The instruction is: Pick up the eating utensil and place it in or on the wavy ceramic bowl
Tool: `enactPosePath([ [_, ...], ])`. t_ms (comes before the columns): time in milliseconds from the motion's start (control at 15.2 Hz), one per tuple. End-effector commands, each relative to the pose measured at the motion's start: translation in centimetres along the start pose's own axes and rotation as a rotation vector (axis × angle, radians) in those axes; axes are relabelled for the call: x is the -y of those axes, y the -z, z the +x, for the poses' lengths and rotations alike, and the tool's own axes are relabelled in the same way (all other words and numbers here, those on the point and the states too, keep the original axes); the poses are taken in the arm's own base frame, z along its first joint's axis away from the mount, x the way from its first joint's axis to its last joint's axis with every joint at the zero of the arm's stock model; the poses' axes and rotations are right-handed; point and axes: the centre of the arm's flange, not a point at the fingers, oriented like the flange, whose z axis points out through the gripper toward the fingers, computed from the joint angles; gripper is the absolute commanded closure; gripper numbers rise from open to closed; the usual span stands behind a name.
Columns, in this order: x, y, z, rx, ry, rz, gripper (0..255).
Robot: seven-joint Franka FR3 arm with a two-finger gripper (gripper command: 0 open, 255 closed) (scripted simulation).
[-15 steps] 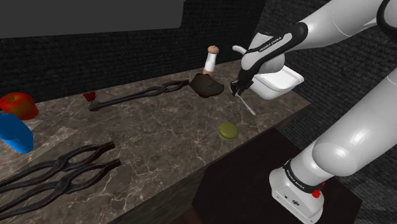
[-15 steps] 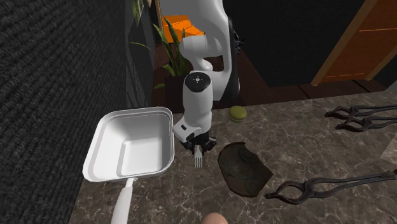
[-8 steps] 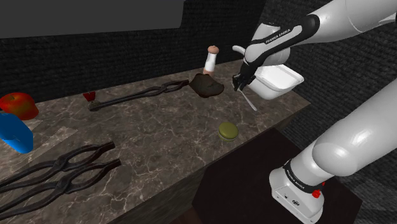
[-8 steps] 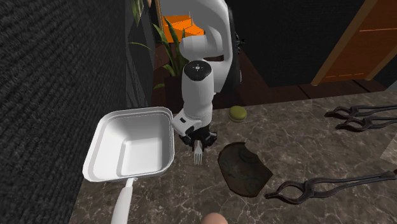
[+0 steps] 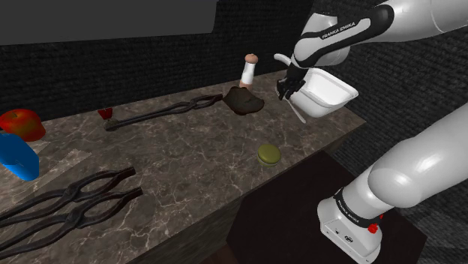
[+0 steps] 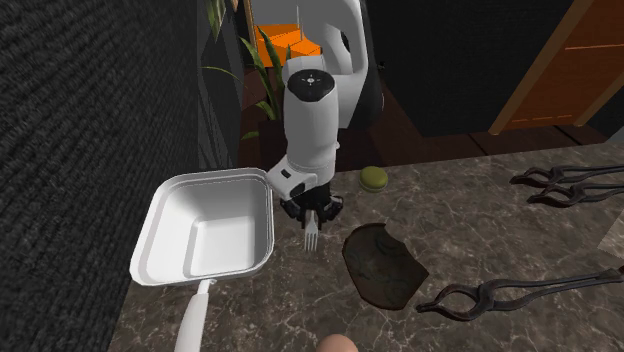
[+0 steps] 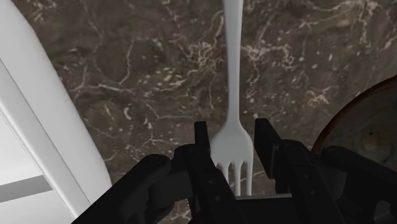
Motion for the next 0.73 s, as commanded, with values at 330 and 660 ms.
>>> enactPosePath([
  [330, 0.0, 3.7, 0.1, 0.001, 0.000, 0.000, 255],
  [660, 3.6, 4.6, 1.8, 0.001, 0.000, 0.000, 255],
])
